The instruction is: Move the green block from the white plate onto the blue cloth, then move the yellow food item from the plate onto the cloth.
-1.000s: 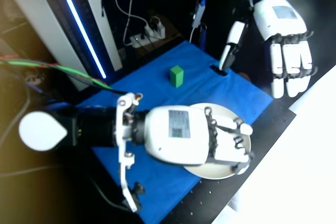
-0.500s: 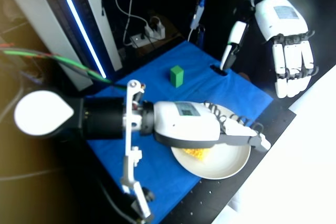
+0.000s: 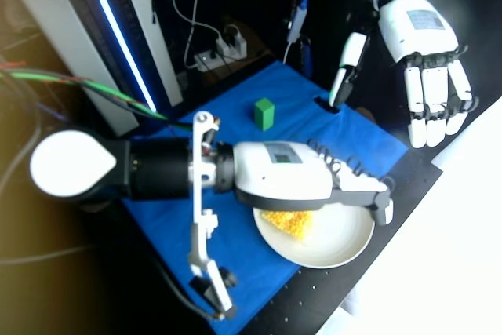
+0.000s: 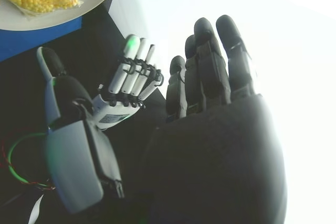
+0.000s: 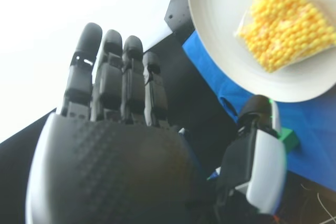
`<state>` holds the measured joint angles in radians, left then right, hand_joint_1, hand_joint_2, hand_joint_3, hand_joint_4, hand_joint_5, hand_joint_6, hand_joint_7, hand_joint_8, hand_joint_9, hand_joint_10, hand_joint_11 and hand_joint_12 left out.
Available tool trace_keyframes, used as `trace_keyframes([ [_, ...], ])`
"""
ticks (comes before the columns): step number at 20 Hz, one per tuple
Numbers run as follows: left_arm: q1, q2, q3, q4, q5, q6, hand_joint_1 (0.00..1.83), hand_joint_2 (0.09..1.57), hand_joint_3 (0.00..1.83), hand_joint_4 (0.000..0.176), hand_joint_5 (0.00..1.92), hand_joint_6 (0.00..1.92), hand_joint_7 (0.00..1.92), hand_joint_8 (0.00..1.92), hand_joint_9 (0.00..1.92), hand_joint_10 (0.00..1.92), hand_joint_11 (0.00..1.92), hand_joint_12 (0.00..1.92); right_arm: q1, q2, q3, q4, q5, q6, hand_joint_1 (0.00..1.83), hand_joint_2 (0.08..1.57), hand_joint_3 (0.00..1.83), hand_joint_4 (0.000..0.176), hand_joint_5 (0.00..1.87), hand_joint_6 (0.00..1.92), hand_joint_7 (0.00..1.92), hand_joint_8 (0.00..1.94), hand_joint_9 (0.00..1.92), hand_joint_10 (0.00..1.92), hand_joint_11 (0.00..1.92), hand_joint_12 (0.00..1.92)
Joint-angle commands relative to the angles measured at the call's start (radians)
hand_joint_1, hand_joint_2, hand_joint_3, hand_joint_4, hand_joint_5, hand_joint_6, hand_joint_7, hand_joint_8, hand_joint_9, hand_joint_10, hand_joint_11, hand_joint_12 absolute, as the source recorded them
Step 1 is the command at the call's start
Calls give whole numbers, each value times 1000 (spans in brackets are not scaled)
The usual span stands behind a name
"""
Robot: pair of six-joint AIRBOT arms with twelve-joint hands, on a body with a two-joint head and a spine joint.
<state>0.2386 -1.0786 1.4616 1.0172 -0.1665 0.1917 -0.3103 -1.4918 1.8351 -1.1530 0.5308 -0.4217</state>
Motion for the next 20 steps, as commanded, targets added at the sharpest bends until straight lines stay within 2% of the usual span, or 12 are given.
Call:
trace_keyframes([
  [1,-17,-1,-2,-15,-52,11,550,890,0,65,166,0,292,0,339,0,205,436,14,-1,2,58,46,-4,307,924,0,0,285,2,320,2,341,3,0,1121],
  [3,-17,-1,-2,-17,-52,10,571,893,0,70,178,3,331,12,366,9,213,413,14,-1,7,75,45,-4,279,930,1,0,189,0,239,0,217,3,0,1038],
  [5,-17,-1,-4,-17,-52,10,575,908,5,84,173,1,315,3,362,6,215,407,14,-1,13,87,45,-4,311,925,1,0,131,0,192,0,179,0,0,946],
  [7,-15,-1,-6,-16,-53,11,594,892,0,80,182,3,332,7,410,21,250,424,13,-1,17,88,44,-4,322,993,8,0,105,3,198,2,171,0,0,842],
  [8,-14,-1,-6,-17,-52,10,605,869,0,87,200,3,331,3,438,14,217,625,7,-6,21,88,43,-4,322,937,0,0,110,4,187,0,159,0,0,842],
  [9,-14,-1,-6,-18,-52,10,614,852,3,94,217,1,329,0,440,2,122,775,4,-10,24,89,42,-4,301,968,0,0,141,5,181,0,168,3,0,904],
  [11,-13,-1,-7,-18,-52,10,626,841,0,92,228,4,322,10,444,2,84,924,-10,-32,46,97,41,-4,332,901,0,0,214,9,234,7,209,11,0,933],
  [13,-13,-1,-9,-18,-53,10,635,813,0,104,244,0,320,0,412,1,88,793,-20,-47,62,103,37,-4,282,868,0,0,250,7,214,2,191,3,0,924],
  [15,-13,-6,-9,-18,-53,10,643,792,1,94,251,0,329,0,412,0,126,653,-41,-58,80,132,32,-4,401,868,6,0,316,6,257,8,233,14,0,938],
  [17,-13,-9,-9,-17,-54,10,642,786,0,88,242,0,325,1,410,0,154,644,-63,-72,98,151,28,-4,493,870,2,0,351,7,305,10,279,19,0,1002],
  [19,-13,-10,-7,-19,-54,10,634,803,1,80,221,0,318,0,417,0,182,597,-80,-81,106,154,24,-4,553,824,0,0,321,0,320,1,328,13,14,1131],
  [20,-13,-10,-5,-26,-55,10,640,807,2,73,219,0,318,0,406,0,182,591,-86,-84,109,156,23,-4,607,785,0,0,277,0,295,0,331,10,2,1118],
])
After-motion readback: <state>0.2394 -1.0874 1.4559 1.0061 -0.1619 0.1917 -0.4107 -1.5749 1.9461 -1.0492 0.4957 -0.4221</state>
